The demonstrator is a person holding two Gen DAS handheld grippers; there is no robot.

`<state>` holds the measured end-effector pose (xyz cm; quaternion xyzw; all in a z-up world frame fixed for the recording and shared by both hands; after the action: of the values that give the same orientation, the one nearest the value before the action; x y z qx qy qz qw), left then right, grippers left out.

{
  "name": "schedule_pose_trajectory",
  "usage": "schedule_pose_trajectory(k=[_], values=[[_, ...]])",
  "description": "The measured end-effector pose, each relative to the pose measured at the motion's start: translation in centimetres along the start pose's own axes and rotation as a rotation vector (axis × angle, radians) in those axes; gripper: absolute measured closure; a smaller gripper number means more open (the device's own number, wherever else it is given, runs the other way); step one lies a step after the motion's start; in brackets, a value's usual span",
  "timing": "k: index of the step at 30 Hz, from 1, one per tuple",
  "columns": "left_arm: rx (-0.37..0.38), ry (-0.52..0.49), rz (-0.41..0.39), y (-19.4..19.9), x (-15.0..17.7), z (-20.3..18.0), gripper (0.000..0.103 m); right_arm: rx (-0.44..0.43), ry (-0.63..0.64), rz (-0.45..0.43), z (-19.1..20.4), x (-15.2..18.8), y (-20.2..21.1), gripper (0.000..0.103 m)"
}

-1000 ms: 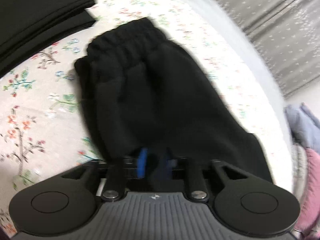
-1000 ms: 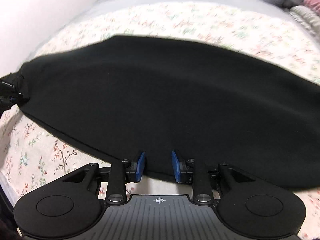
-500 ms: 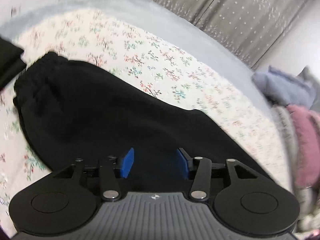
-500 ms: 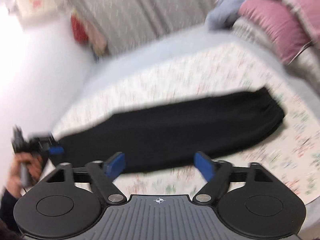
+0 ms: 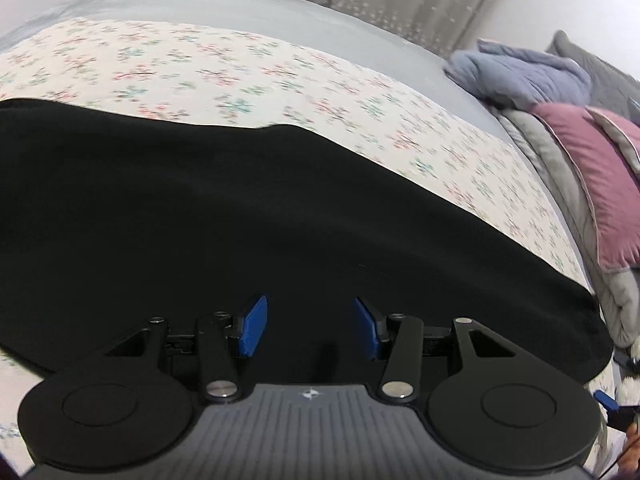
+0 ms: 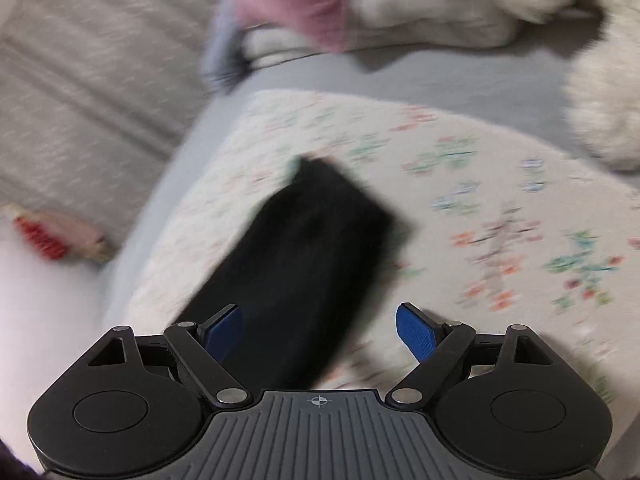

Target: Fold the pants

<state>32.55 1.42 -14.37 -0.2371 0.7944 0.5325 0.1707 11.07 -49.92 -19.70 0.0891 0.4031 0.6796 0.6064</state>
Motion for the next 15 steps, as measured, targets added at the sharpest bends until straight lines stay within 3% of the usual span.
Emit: schedule_pose_trajectory(k=[2,8,11,15], values=[[0.007,-0.019,-0.001,-0.1,0.0,-0.2,0.06,-0.047,-0.059,-0.019,-0.9,-0.2,0.0,0.017],[-0.009,-0.028,0.01,-0.8,0.9,-0.2,0.06,-0.031,-0.032,-0.059,-0.2,-0.1,-2.7,0.016],[-0.004,-0.025,0.011,-0.4,1.0,-0.1,0.06,-0.006,-0.021,-0.096,0.7,1.1,-2.4,0.016],[0.009,-0.027,0.009,0.1,1.3,-0.4,0.06,-0.078,-0.095,-0.081,1.2,3.9,-2.3,0.018]])
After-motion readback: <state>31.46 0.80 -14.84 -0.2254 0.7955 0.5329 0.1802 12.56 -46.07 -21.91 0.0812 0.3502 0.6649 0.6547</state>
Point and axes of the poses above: each gripper's, at about its wrist camera, not at the fingertips, and y roughly against the way its jaws point, z to its left, x to its underside, the point moved 1 cm from there along -y, roughly the way its jaws point, and after that the axes turned 6 degrees about y, right-handed, at the moved point
